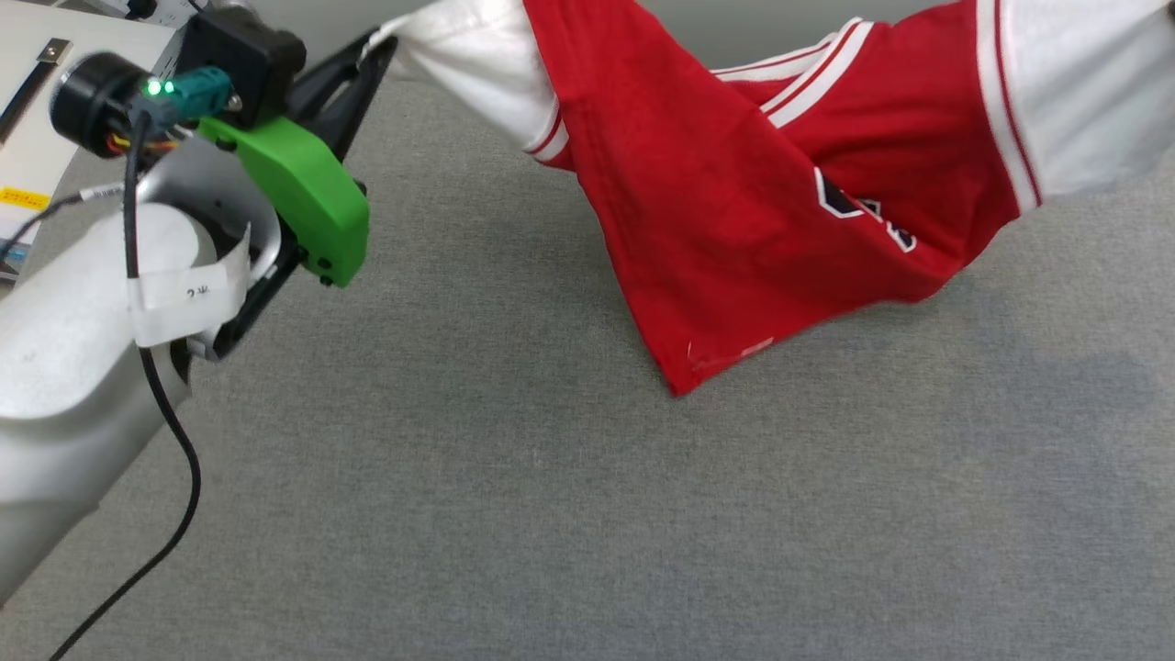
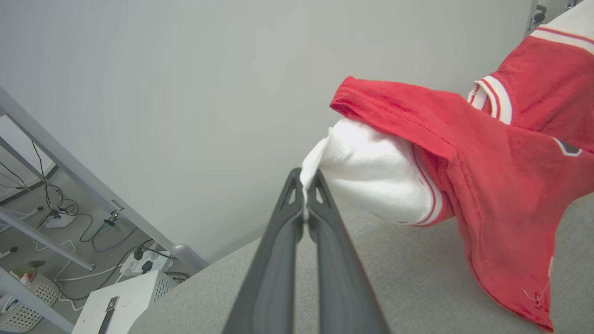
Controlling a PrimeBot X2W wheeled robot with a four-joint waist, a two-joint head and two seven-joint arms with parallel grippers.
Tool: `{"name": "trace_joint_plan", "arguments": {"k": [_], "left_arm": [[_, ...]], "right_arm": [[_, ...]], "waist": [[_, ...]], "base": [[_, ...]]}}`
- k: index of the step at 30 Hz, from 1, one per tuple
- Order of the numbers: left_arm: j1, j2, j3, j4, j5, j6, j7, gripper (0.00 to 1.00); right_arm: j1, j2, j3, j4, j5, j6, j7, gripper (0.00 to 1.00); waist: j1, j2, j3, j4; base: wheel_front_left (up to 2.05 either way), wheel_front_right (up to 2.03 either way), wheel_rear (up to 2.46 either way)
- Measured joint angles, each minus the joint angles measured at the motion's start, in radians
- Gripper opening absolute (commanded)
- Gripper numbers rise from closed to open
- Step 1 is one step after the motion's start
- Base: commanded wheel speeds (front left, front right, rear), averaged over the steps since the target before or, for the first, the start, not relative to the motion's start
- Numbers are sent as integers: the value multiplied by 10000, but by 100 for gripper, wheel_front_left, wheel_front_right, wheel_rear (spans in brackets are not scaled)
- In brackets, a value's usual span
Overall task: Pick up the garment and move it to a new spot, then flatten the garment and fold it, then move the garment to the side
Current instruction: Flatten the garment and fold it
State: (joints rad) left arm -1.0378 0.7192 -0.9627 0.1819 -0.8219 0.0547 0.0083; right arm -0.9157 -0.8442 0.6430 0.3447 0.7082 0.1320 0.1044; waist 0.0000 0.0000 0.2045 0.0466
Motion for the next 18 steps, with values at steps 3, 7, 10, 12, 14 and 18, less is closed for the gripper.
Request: {"name": "trace_joint_plan", "arguments": {"k": [3, 7, 10, 12, 14, 18], "left_arm": [[-559, 2, 192, -44, 326, 44, -92, 0], [-1330, -90, 374, 100, 506, 48, -178, 0], [-1989, -403, 479, 443, 573, -73, -222, 0], [-2412, -623, 516, 709, 610, -176, -257, 0], [-2901, -840, 581, 1024, 700, -309, -257, 0], [-4117, -1285, 826, 1847, 861, -633, -424, 0]], "right_arm": [[-653, 29, -523, 38, -288, 0, -240, 0], [-1521, 259, -988, 180, -811, 0, -360, 0], [-2219, 579, -1235, 407, -1269, 0, -353, 0], [-2639, 763, -1319, 583, -1478, 0, -284, 0], [-3118, 976, -1390, 794, -1747, 0, -224, 0], [-4291, 1317, -1455, 1271, -2169, 0, -132, 0]], "waist": [[0, 0, -20, -99], [0, 0, 162, -155], [0, 0, 412, -191], [0, 0, 598, -212], [0, 0, 819, -234], [0, 0, 1362, -291]], "base": [[0, 0, 0], [0, 0, 0], [0, 0, 0], [0, 0, 0], [0, 0, 0], [0, 0, 0]]}}
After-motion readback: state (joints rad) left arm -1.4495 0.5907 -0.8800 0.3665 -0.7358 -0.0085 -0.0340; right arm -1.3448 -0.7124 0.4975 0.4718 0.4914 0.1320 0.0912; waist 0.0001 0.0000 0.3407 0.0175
